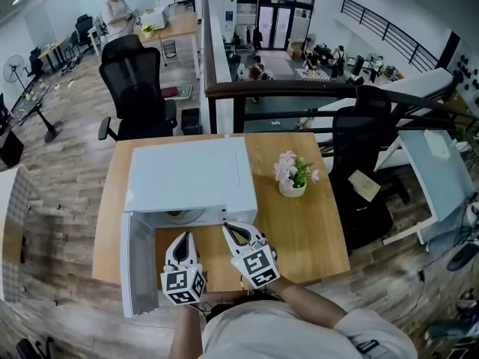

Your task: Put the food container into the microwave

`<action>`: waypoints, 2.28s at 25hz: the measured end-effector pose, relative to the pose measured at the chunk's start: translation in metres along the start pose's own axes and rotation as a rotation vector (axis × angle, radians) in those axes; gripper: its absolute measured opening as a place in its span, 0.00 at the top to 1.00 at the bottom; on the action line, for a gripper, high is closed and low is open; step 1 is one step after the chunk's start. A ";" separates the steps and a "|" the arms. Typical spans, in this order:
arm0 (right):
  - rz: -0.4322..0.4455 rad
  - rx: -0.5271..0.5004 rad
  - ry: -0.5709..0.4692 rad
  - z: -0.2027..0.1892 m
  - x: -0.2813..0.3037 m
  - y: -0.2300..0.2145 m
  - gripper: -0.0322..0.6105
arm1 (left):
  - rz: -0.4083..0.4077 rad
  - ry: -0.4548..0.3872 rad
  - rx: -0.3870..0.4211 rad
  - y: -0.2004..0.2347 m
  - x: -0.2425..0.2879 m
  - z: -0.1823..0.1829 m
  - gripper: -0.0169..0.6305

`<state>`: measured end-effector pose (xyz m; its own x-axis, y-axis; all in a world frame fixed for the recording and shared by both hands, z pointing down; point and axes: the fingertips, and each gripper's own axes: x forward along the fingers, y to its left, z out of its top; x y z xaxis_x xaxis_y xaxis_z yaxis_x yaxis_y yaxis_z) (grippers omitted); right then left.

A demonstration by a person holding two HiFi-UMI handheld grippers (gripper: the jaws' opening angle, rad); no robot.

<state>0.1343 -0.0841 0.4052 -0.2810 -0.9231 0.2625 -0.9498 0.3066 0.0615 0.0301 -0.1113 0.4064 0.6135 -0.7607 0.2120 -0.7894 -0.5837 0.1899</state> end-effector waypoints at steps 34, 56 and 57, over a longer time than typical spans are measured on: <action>-0.183 0.013 -0.283 0.108 -0.032 -0.022 0.95 | -0.080 -0.216 0.162 -0.009 -0.023 0.114 0.95; -0.201 -0.010 -0.280 0.110 -0.036 -0.023 0.95 | -0.090 -0.215 0.154 -0.010 -0.028 0.114 0.96; -0.199 -0.016 -0.281 0.112 -0.037 -0.022 0.95 | -0.091 -0.216 0.154 -0.011 -0.028 0.114 0.96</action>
<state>0.1502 -0.0831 0.2864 -0.1192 -0.9924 -0.0314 -0.9882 0.1155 0.1006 0.0195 -0.1159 0.2894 0.6764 -0.7364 -0.0116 -0.7353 -0.6761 0.0478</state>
